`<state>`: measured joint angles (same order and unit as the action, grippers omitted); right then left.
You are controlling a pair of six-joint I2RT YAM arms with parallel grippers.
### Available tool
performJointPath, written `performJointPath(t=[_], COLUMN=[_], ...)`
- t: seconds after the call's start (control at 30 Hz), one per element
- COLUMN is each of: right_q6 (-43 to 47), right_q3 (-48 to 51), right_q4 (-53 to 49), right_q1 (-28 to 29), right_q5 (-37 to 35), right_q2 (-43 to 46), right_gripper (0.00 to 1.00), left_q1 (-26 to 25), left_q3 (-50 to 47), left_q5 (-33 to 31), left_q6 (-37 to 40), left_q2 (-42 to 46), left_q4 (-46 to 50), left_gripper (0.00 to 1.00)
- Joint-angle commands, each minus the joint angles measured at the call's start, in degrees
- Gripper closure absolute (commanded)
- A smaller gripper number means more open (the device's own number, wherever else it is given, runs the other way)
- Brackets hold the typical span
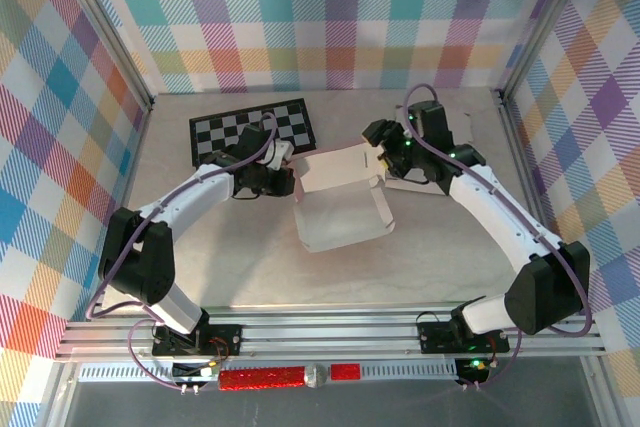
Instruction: Fold the paper box
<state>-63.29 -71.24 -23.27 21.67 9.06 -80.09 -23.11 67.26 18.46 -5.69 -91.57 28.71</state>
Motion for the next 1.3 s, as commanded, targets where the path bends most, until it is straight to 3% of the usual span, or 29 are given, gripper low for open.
performJointPath(t=[0.0, 0.07, 0.3, 0.43, 0.6, 0.77, 0.9, 1.07, 1.27], right_q6=[6.53, 6.81, 3.26, 5.2, 14.93, 24.22, 33.55, 38.69, 43.37], right_q3=[-2.76, -2.79, -3.48, -7.44, -9.73, -4.23, -2.02, 0.25, 0.3], right_q4=[-5.35, -5.63, -0.99, -3.22, -4.96, 7.08, 9.07, 10.96, 9.22], right_q1=[-3.77, -4.43, -4.24, -4.09, -8.3, -18.23, -21.69, -23.49, -23.46], right_q5=[1.13, 3.12, 3.47, 3.33, 3.19, 26.42, 40.21, 48.91, 51.38], right_q2=[0.14, -0.92, -1.6, -4.36, -5.25, -6.78, -9.17, -10.85, -13.51], right_gripper=[0.43, 0.52, 0.62, 0.7, 0.67, 0.67, 0.67, 0.67, 0.67], left_q1=[0.7, 0.7, 0.7, 0.72, 0.94, 1.99, 3.11, 4.21, 4.66], left_q3=[2.04, 2.08, 2.34, 2.51, 2.72, 2.94, 3.05, 3.9, 5.18], left_q5=[3.55, 4.23, 4.7, 5.57, 9.06, 17.16, 21.46, 24.7, 25.11], left_q6=[1.04, 0.95, 0.77, 0.62, 0.68, 0.39, -0.35, -0.37, -0.46], left_q2=[-0.17, -0.19, -0.19, -0.2, 0.41, -0.33, -1.71, -3.37, -4.76], left_q4=[2.66, 2.67, 3.33, 3.45, 3.17, 1.3, 0.06, 0.01, 0.93], left_gripper=[1.0, 1.0, 1.0, 1.0, 1.0, 1.0, 1.0, 1.0, 1.0])
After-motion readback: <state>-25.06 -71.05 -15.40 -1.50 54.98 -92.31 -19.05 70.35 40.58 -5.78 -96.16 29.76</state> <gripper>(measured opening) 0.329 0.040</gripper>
